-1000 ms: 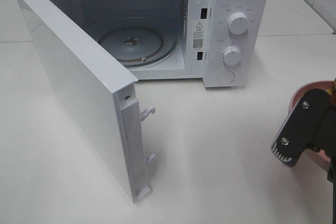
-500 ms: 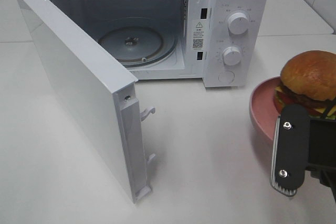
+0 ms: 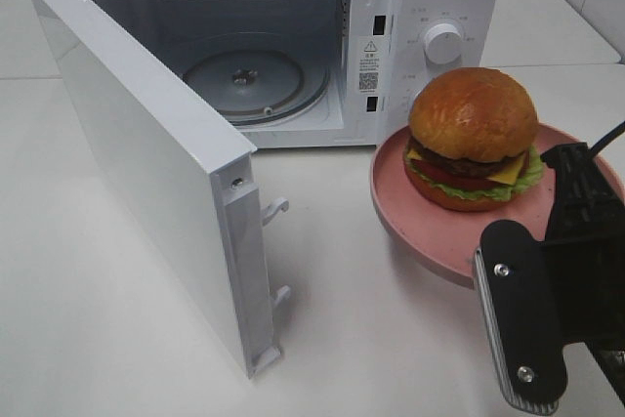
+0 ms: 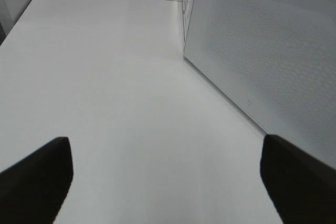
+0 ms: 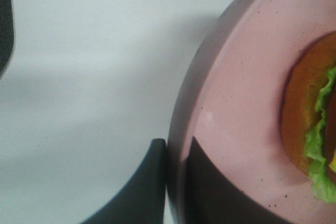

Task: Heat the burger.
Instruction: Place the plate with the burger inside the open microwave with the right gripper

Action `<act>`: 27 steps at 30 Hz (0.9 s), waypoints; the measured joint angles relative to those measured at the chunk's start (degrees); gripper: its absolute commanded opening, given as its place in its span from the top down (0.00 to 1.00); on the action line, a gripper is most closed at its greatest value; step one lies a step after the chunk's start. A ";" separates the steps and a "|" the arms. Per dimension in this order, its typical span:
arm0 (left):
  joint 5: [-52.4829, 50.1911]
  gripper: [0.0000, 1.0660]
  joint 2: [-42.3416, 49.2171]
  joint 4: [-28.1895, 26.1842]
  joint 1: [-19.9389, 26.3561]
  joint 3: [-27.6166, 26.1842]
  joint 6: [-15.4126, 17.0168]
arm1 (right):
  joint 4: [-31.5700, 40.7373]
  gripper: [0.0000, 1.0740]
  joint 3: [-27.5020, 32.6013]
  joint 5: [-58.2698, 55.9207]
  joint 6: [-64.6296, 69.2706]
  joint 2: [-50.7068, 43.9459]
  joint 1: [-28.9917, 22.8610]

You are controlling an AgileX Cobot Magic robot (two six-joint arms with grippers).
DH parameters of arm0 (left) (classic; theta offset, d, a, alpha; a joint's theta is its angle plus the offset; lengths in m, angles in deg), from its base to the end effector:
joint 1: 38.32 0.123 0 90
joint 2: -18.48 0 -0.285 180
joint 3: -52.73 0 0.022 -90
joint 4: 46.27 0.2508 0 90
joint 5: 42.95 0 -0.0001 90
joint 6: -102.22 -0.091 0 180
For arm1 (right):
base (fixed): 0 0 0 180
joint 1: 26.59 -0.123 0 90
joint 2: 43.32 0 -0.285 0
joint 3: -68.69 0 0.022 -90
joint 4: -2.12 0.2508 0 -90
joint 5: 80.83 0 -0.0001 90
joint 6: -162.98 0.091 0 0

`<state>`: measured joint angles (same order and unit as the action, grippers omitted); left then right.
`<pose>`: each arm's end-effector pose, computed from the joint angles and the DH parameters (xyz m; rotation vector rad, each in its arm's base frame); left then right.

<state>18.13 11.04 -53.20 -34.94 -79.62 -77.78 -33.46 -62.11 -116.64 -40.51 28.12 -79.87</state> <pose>-0.0076 -0.0101 0.2817 -0.0521 2.0227 -0.1069 0.1311 0.1238 0.2094 -2.0202 1.6446 -0.4585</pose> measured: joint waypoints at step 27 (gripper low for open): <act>0.00 0.17 0.00 0.00 0.00 0.00 0.00 | 14.50 0.98 0.29 23.09 -44.18 4.70 12.43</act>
<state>18.13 11.04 -53.20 -34.94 -79.62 -77.78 -18.96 -61.82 -93.55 -84.68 32.82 -67.44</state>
